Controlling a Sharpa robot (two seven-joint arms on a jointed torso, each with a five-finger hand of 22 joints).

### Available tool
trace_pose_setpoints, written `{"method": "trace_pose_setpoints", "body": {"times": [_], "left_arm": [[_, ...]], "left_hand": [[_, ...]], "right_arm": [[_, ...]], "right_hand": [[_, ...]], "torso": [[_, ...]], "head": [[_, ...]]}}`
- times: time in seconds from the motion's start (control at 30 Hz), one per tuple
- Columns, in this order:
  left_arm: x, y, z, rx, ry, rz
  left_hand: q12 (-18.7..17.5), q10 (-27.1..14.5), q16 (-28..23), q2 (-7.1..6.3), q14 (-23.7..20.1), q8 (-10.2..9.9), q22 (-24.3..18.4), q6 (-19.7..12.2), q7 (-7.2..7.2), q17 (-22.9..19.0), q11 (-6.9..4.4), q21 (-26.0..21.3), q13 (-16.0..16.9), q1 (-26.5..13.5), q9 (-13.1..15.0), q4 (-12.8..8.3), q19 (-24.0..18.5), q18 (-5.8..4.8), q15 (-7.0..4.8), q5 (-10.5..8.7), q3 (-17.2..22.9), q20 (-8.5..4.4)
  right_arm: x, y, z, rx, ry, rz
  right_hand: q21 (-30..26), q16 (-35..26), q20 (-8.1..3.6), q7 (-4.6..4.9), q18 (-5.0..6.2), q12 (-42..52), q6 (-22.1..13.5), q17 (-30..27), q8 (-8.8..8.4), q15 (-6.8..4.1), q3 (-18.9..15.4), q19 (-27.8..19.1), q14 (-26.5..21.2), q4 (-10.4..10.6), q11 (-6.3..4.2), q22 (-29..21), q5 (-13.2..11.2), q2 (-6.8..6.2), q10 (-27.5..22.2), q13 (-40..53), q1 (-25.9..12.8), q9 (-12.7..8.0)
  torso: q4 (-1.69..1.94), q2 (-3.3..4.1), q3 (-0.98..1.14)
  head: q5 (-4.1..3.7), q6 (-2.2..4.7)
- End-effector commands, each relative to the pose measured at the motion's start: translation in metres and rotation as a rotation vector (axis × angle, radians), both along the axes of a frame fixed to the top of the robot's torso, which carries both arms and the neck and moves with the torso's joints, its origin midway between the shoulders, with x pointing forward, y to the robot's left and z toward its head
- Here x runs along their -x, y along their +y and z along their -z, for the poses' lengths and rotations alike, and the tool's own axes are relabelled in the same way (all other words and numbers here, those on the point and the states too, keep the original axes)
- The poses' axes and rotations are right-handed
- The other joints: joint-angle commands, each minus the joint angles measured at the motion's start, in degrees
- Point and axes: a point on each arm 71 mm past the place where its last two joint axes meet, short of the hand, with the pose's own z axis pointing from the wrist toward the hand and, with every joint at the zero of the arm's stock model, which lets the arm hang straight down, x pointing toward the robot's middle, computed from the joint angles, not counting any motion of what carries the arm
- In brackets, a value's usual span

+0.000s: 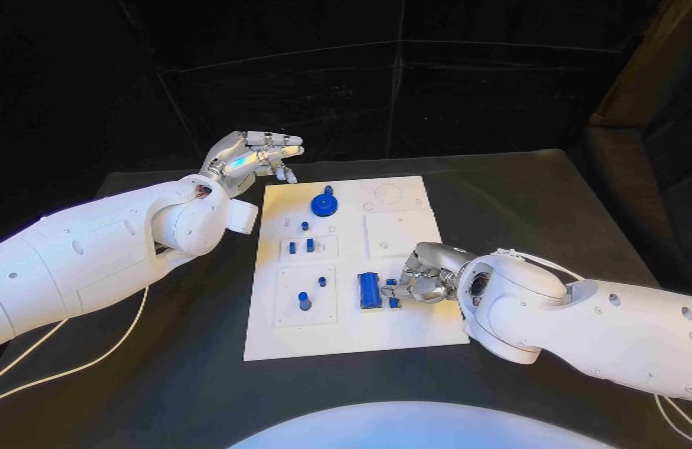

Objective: Assemble the parts on the task board

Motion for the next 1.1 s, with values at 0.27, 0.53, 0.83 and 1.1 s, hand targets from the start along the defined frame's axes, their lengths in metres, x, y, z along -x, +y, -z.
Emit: {"method": "trace_pose_setpoints", "body": {"times": [0.27,0.53,0.83,1.1], "left_arm": [[0.000,-0.002,-0.001,0.005,-0.002,0.013],[0.000,-0.001,-0.001,0.004,-0.002,0.011],[-0.001,0.001,-0.002,0.005,-0.017,-0.002],[-0.006,0.005,-0.002,0.056,-0.021,-0.066]], "left_hand": [[0.23,-0.38,0.09,0.21,-0.44,0.31,-0.06,-0.03,0.02,-0.08,-0.15,-0.15,-0.09,-0.18,-0.03,0.05,-0.42,0.80,0.12,0.18,-0.13,-0.01],[0.23,-0.38,0.09,0.21,-0.44,0.31,-0.06,-0.03,0.02,-0.08,-0.15,-0.15,-0.09,-0.18,-0.03,0.05,-0.42,0.80,0.12,0.18,-0.13,-0.01],[0.33,-0.42,0.13,0.23,-0.47,0.38,-0.11,-0.06,0.01,-0.18,-0.15,-0.19,-0.10,-0.35,-0.05,0.18,-0.44,0.78,0.15,0.17,-0.18,0.01],[1.77,0.63,-2.24,0.11,-2.56,1.32,-1.52,0.57,-0.84,-2.19,-0.67,-2.38,-0.04,-3.15,-0.06,2.50,-2.25,0.74,0.29,0.10,-2.30,0.40]], "right_arm": [[-0.001,-0.004,-0.001,-0.003,-0.018,-0.006],[-0.003,-0.012,-0.004,-0.046,-0.057,0.015],[-0.011,-0.028,-0.025,-0.358,-0.092,0.073],[-0.066,-0.058,-0.043,-0.785,-0.056,0.252]], "right_hand": [[0.15,0.18,-0.17,0.01,-0.84,-0.50,0.24,5.31,-0.25,-0.40,-0.67,0.03,4.03,-2.55,0.01,-0.11,-1.87,-1.06,0.26,-0.08,4.31,0.40],[-0.66,-0.53,0.05,0.84,-0.61,-0.97,-1.60,4.18,-1.52,0.04,-1.84,-0.54,3.77,-3.68,0.64,-1.48,-5.04,-1.35,-0.26,-0.31,6.39,0.23],[-4.97,-4.52,1.38,2.64,0.71,-10.50,-5.70,-1.81,-4.45,1.42,-3.79,-3.22,2.36,-3.57,2.26,-8.66,0.37,-1.53,-5.65,-8.22,8.34,-0.74],[-36.83,-44.76,4.12,6.39,5.31,-46.49,-9.35,-43.10,-9.15,4.45,4.11,-19.23,-12.67,-6.52,5.73,-45.60,-1.14,1.75,-20.15,-37.86,19.45,-3.64]], "torso": [[0.05,0.03,0.01],[0.01,-0.02,-0.04],[0.22,-0.20,-0.01],[0.26,-1.46,-0.17]], "head": [[-0.09,0.18],[0.10,0.22],[-0.08,1.08],[-0.49,2.54]]}}
